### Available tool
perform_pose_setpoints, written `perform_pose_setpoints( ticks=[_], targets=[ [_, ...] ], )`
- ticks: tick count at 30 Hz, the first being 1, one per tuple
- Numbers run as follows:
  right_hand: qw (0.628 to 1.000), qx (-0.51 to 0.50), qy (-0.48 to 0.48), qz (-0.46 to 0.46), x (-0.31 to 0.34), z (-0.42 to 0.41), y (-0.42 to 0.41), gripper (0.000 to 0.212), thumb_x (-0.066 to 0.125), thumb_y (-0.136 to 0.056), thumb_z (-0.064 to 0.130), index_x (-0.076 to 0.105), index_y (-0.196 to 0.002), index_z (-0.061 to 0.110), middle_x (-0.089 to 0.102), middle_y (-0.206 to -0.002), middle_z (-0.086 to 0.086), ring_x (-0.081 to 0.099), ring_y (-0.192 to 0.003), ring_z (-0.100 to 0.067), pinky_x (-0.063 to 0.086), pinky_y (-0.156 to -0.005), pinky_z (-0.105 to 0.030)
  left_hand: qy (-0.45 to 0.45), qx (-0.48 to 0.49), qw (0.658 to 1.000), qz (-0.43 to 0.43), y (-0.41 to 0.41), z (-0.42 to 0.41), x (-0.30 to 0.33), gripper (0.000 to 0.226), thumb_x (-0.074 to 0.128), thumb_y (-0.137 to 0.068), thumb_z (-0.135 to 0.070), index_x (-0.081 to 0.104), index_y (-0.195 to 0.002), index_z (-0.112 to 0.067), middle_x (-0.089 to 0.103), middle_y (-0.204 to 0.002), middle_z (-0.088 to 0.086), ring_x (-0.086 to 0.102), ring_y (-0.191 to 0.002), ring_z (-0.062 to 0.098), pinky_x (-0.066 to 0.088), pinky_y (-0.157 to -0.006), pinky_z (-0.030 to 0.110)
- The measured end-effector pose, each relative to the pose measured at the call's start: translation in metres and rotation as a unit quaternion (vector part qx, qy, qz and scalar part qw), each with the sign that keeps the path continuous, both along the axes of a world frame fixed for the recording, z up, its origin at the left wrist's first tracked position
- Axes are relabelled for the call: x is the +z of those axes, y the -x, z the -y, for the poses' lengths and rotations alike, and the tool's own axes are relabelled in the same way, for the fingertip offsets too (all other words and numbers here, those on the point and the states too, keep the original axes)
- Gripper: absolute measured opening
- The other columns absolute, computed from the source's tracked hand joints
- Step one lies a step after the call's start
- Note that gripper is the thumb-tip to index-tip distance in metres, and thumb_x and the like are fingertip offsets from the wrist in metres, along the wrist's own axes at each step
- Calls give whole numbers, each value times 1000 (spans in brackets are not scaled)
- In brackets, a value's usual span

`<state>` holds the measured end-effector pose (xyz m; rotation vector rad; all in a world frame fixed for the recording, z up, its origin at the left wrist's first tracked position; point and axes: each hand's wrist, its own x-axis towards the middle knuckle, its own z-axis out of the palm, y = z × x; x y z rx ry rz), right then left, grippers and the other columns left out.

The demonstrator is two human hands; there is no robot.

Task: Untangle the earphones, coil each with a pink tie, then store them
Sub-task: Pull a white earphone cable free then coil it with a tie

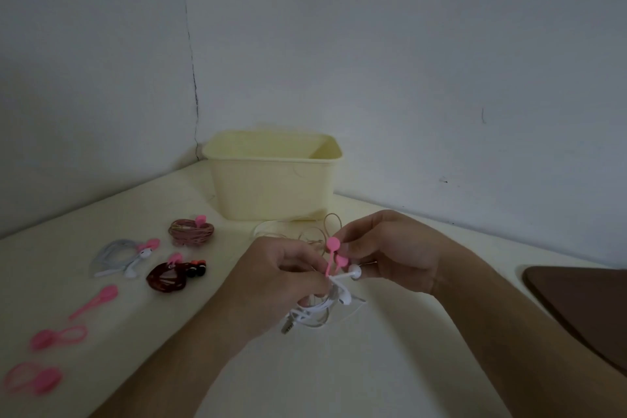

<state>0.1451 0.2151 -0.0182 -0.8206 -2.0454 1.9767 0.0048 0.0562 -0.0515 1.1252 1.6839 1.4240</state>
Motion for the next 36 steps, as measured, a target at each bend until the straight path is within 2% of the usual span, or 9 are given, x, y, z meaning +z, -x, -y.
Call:
perform_pose_setpoints(
  ticks=[2,5,10,16,22,29,33,36],
  targets=[
    [999,-15,-31,7,1,2,0,17,66,-93,-10,80,-99,-3,74,-81,-14,65,-64,-17,58,-72,-29,-1,1,1000,-9,-1,0,0,8,84,-78,-6,81,-82,-12,78,-81,18,60,-61,15,42,-53,17],
    [994,-47,-99,-2,4,5,3,15,66,-94,-11,80,-98,-6,74,-79,-13,65,-69,-19,59,-75,-29,-11,13,1000,-13,-2,0,-1,8,82,-84,-6,80,-84,-14,79,-80,11,62,-60,13,46,-55,18],
    [971,-88,-221,-9,7,12,11,17,70,-92,-5,82,-87,5,76,-76,-11,67,-74,-17,57,-80,-33,-36,48,998,25,-2,-2,-1,3,76,-91,-5,79,-92,-5,78,-78,12,59,-57,13,44,-50,14],
    [965,-151,-211,-28,9,20,16,16,65,-94,-11,73,-94,3,74,-69,-9,71,-64,-22,64,-77,-43,-21,49,998,35,1,0,0,3,75,-93,-9,77,-91,-8,77,-78,12,61,-61,14,45,-48,16],
    [959,-149,-235,-47,10,25,16,19,62,-93,-15,70,-90,2,73,-70,-11,70,-58,-19,61,-63,-33,-9,55,998,41,1,-2,0,15,72,-97,-19,76,-90,-7,75,-72,7,62,-60,13,45,-47,16],
    [935,-96,-338,-48,8,33,22,23,64,-90,-10,70,-83,11,74,-75,-5,75,-66,-19,60,-68,-32,6,52,998,32,2,-3,-2,11,66,-98,-10,75,-93,-4,74,-69,7,64,-57,13,46,-48,17],
    [928,-89,-359,-42,10,36,21,23,63,-90,-9,70,-84,12,74,-72,-5,73,-68,-17,58,-63,-28,-2,37,999,38,0,-4,-2,10,65,-98,-3,69,-96,6,73,-70,10,59,-55,14,43,-47,16],
    [926,-75,-364,-59,13,40,21,26,63,-88,-10,71,-81,13,74,-71,-4,73,-70,-19,62,-71,-37,2,42,998,47,2,-5,-3,9,65,-98,-3,70,-94,3,75,-72,10,61,-56,14,45,-46,19]
  ],
)
